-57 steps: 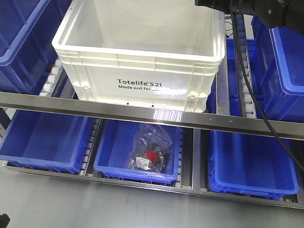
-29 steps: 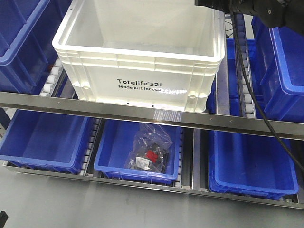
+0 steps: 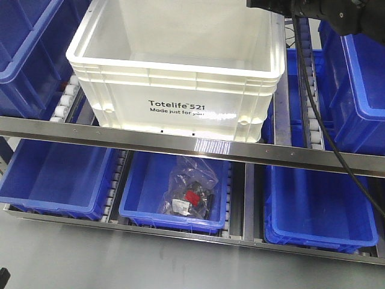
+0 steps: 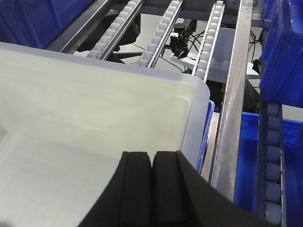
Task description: Place moving items into box and shelve
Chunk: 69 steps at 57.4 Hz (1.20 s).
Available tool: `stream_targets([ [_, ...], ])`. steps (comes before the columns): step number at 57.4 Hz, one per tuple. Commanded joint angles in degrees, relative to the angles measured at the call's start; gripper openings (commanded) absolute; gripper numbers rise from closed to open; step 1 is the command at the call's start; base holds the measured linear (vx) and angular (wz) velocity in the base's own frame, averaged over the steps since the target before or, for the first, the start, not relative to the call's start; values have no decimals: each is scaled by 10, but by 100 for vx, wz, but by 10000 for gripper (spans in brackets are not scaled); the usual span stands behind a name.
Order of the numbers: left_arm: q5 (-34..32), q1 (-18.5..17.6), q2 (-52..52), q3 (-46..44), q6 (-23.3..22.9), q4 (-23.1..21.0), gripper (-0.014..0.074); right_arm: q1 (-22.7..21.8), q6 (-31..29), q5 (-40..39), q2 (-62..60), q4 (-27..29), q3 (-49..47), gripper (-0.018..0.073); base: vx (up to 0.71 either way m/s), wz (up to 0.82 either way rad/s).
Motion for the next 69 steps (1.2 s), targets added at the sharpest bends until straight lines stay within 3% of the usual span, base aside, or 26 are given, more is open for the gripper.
stream_targets([
  [1, -47, 1, -8, -5, -3, -1, -6, -1, -6, -42, -35, -5, -20, -8, 0, 0],
  [20, -47, 1, -8, -5, -3, -1, -6, -1, -7, -9, -46, -5, -18, -8, 0, 0],
  [27, -47, 1, -8, -5, -3, -1, -6, 5, -7, -26, -98, -6, 36, -8, 0, 0],
  [41, -47, 1, -8, -5, -3, -1, -6, 6, -15, -258, -287, -8, 308, -8, 0, 0],
  [48, -47, 1, -8, -5, -3, -1, -6, 4, -60, -344, -418, -20, 470, -8, 0, 0],
  [53, -47, 1, -8, -5, -3, -1, -6, -8, -92, -371, -507, -19, 586, -8, 0, 0],
  [62, -47, 1, -8, -5, -3, -1, -6, -43, -77, -372, -687, 12, 764, -8, 0, 0],
  [69, -47, 1, -8, -5, -3, -1, -6, -65, -76, -373, -835, 80, 893, -8, 0, 0],
])
